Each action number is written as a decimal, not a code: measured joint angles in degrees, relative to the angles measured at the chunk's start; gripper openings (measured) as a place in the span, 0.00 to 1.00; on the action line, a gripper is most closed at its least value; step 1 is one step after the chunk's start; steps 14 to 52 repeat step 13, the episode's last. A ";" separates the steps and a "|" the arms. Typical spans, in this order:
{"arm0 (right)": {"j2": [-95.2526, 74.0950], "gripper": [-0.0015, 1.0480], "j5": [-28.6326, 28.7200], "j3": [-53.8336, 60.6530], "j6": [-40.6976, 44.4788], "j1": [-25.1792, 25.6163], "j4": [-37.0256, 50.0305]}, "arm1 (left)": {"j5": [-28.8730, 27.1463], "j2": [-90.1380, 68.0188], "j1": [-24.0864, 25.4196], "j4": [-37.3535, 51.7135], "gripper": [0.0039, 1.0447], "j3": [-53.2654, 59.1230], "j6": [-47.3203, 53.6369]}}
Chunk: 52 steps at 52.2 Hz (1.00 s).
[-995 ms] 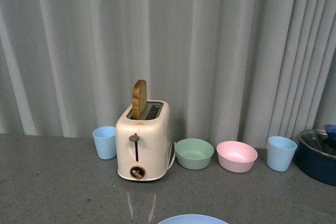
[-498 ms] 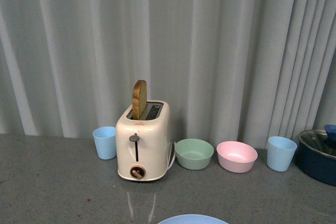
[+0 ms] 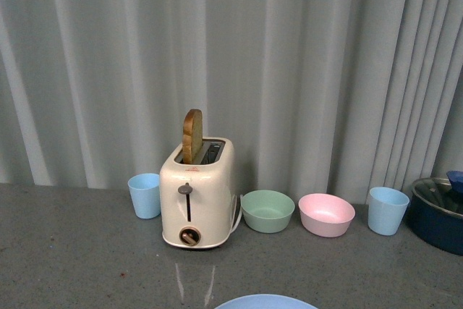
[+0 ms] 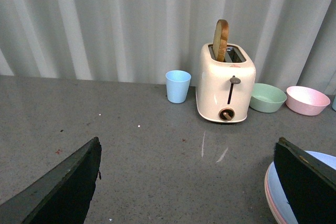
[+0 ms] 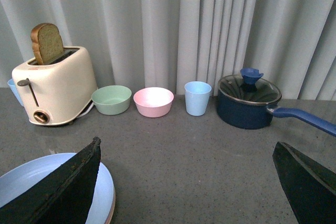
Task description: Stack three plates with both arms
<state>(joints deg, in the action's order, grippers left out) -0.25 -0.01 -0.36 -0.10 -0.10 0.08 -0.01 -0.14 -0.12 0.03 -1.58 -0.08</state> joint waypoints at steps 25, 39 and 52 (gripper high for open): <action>0.00 0.93 0.00 0.00 0.00 0.00 0.00 | 0.00 0.00 0.00 0.00 0.94 0.00 0.00; 0.00 0.93 0.00 0.00 0.00 0.00 0.00 | 0.00 0.00 0.00 0.00 0.94 0.00 0.00; 0.00 0.93 0.00 0.00 0.00 0.00 0.00 | 0.00 0.00 0.00 0.00 0.94 0.00 0.00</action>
